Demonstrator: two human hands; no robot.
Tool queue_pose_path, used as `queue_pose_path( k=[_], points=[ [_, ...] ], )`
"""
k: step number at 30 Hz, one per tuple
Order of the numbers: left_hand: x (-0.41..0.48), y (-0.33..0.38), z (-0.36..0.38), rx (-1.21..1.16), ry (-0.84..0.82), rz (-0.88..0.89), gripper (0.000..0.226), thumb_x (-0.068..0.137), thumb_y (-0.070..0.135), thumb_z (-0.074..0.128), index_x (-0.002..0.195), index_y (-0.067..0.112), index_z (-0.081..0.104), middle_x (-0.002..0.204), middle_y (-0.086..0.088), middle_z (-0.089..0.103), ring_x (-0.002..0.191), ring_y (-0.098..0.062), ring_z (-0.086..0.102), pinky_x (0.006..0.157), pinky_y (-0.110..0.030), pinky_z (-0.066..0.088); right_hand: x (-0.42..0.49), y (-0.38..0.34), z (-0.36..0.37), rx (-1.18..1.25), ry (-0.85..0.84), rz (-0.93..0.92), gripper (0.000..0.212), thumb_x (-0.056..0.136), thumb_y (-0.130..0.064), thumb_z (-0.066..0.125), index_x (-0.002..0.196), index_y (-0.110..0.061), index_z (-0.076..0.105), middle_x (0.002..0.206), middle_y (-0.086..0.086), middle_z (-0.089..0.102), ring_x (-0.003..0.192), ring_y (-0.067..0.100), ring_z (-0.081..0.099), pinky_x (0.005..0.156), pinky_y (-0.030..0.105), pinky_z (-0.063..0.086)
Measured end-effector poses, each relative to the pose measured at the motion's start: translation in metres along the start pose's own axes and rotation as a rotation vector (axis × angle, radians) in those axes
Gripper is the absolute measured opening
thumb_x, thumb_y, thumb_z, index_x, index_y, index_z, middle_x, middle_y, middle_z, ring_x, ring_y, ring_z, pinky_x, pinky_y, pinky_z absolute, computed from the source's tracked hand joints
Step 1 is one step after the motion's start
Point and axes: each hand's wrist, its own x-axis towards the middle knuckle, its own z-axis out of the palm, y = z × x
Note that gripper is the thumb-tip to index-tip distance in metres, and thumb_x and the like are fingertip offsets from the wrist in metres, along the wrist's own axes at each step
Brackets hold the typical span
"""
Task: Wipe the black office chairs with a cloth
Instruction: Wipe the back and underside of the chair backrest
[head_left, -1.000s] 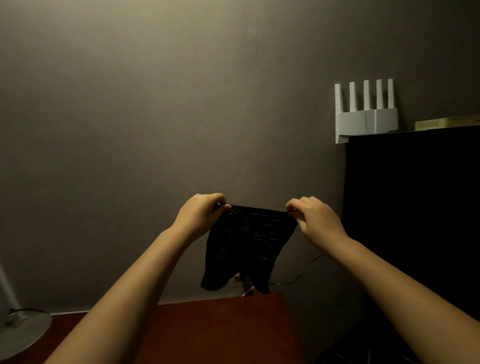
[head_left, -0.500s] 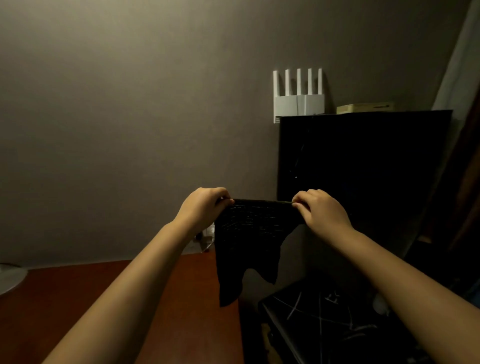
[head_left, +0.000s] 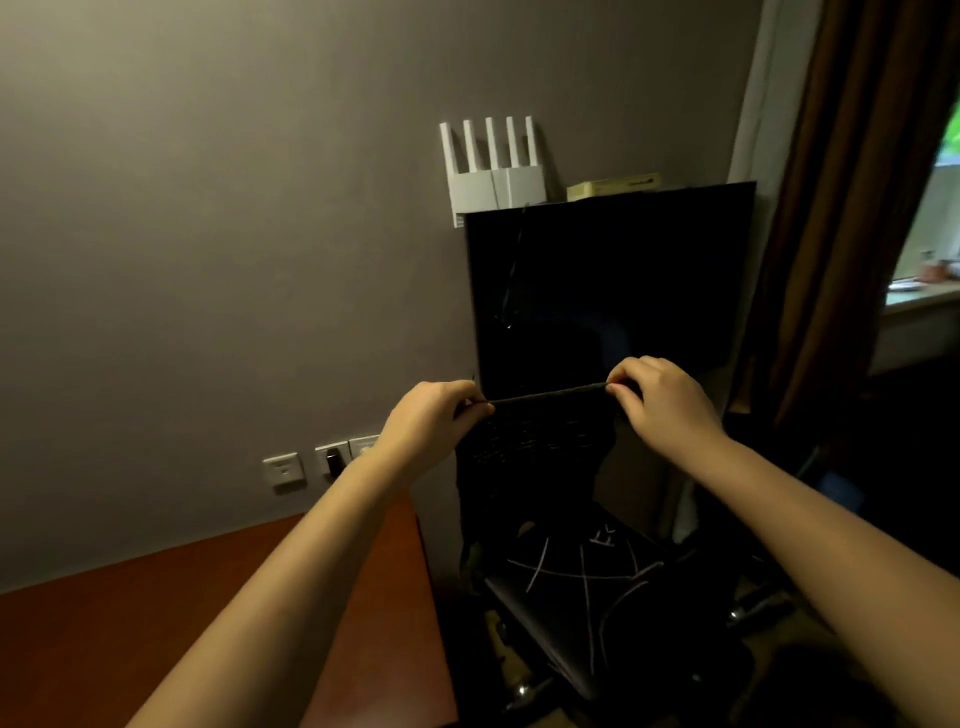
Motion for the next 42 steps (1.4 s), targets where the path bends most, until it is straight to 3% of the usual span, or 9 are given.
queue_pose_path(
  k=[5,7,10,16,21,23,26,32,42],
  points=[
    [0.004,0.020,0.018,-0.032,-0.012,0.037,0.015,0.092,0.025,0.064,0.091,0.011,0.070,0.068,0.008,0.054,0.059,-0.007,0.045,0.053,-0.021,0.031,-0.012,0.022,-0.005,-0.032,0.005,0.057,0.010,0.095,-0.019,0.058,0.098,-0.013,0.065,0.090,-0.001,0.059,0.092,0.019,0.055,0.070,0.028,0.038],
    [0.007,0.022,0.025,-0.043,-0.023,0.035,0.015,0.092,0.025,0.064,0.091,0.011,0.070,0.068,0.009,0.053,0.058,-0.007,0.045,0.054,-0.023,0.032,-0.015,0.028,-0.008,-0.023,-0.007,0.070,0.010,0.095,-0.019,0.058,0.098,-0.013,0.065,0.089,-0.003,0.057,0.093,0.018,0.054,0.071,0.029,0.040],
    [0.017,0.042,0.045,-0.061,-0.060,0.052,0.015,0.092,0.026,0.063,0.095,0.013,0.070,0.068,0.011,0.055,0.055,0.000,0.047,0.052,-0.014,0.034,-0.020,0.056,-0.016,-0.014,-0.007,0.089,0.010,0.095,-0.018,0.058,0.098,-0.012,0.065,0.089,-0.004,0.055,0.094,0.019,0.054,0.073,0.030,0.042],
    [0.046,0.097,0.100,-0.086,-0.071,0.013,0.015,0.092,0.028,0.063,0.094,0.014,0.070,0.070,0.009,0.060,0.062,-0.009,0.056,0.057,-0.029,0.047,-0.024,0.134,-0.040,-0.003,-0.005,0.085,0.010,0.095,-0.018,0.058,0.098,-0.012,0.065,0.087,-0.006,0.053,0.091,0.016,0.052,0.072,0.026,0.037],
    [0.073,0.164,0.173,-0.101,-0.094,-0.023,0.013,0.093,0.026,0.063,0.092,0.015,0.069,0.063,0.023,0.047,0.057,0.007,0.046,0.051,-0.011,0.032,-0.038,0.231,-0.067,-0.014,-0.047,0.086,0.009,0.094,-0.018,0.059,0.097,-0.013,0.066,0.087,-0.007,0.053,0.091,0.014,0.051,0.073,0.027,0.039],
    [0.083,0.190,0.200,-0.127,-0.135,-0.030,0.014,0.094,0.027,0.062,0.097,0.016,0.069,0.069,0.020,0.055,0.061,0.004,0.051,0.055,-0.011,0.037,-0.042,0.268,-0.078,-0.020,-0.076,0.099,0.009,0.094,-0.019,0.058,0.098,-0.014,0.065,0.088,-0.007,0.053,0.090,0.012,0.049,0.073,0.027,0.038],
    [0.095,0.222,0.233,-0.139,-0.173,-0.046,0.015,0.094,0.028,0.061,0.100,0.017,0.069,0.084,0.006,0.068,0.074,-0.009,0.062,0.063,-0.026,0.050,-0.048,0.315,-0.089,-0.004,-0.117,0.115,0.009,0.094,-0.019,0.059,0.098,-0.014,0.066,0.089,-0.005,0.055,0.093,0.016,0.052,0.074,0.028,0.039],
    [0.102,0.243,0.277,-0.117,-0.251,-0.157,0.016,0.095,0.028,0.058,0.104,0.019,0.068,0.091,0.004,0.070,0.081,-0.013,0.064,0.069,-0.033,0.053,-0.055,0.370,-0.082,0.009,-0.228,0.108,0.008,0.094,-0.018,0.059,0.096,-0.016,0.066,0.088,-0.005,0.054,0.092,0.017,0.053,0.073,0.027,0.039],
    [0.130,0.196,0.328,-0.122,-0.367,-0.273,0.018,0.096,0.027,0.056,0.108,0.019,0.068,0.096,0.002,0.070,0.086,-0.015,0.063,0.070,-0.029,0.048,-0.026,0.404,-0.017,0.029,-0.342,0.173,0.010,0.097,-0.024,0.054,0.101,-0.023,0.063,0.093,-0.009,0.054,0.090,0.013,0.055,0.071,0.027,0.046]
  ],
)
